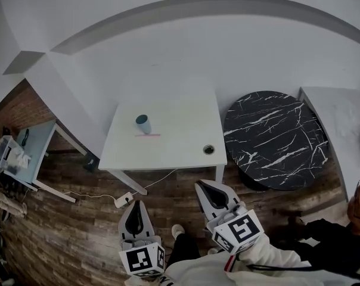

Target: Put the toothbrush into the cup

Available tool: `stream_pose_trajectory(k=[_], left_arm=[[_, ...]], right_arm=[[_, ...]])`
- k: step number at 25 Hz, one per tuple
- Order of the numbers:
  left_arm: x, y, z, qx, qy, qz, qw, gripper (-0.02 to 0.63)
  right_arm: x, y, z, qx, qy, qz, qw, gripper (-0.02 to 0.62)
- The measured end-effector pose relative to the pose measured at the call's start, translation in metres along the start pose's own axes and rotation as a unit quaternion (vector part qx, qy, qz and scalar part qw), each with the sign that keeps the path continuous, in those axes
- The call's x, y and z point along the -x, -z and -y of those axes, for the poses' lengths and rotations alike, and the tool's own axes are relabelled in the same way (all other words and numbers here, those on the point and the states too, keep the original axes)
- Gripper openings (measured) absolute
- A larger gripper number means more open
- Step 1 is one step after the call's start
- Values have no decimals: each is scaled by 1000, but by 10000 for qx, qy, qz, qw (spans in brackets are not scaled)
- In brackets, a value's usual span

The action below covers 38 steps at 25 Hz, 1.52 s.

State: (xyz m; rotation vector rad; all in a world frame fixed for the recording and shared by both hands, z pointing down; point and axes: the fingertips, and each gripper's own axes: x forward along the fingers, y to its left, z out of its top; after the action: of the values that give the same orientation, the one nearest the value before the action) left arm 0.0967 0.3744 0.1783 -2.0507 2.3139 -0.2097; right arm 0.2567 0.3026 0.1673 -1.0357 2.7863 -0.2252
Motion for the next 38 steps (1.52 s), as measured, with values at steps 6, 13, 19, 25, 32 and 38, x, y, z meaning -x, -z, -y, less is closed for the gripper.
stream_pose_trajectory(k=[6, 13, 19, 25, 32, 38], left_arm=[[-25, 7, -4, -17, 134, 45, 9999, 9], [-82, 17, -29, -35, 412, 104, 9991, 9], [-153, 36, -68, 28, 714, 19, 9974, 9], [-219, 49, -117, 142, 938, -157, 9954, 9], [-287, 63, -165, 239, 1287, -326, 9909, 9], [-334, 78, -189, 303, 1615, -434, 9855, 9]], right_arm=[[-13, 11, 10, 18, 76, 5, 10000, 3], [-58, 28, 22, 89, 318, -74, 9994, 3], [-128, 48, 39, 100, 666, -250, 9974, 3], [-211, 63, 44, 125, 899, -412, 9950, 3], [-290, 80, 48, 114, 1244, -642, 9901, 3], [-337, 95, 58, 106, 1560, -760, 9848, 3]])
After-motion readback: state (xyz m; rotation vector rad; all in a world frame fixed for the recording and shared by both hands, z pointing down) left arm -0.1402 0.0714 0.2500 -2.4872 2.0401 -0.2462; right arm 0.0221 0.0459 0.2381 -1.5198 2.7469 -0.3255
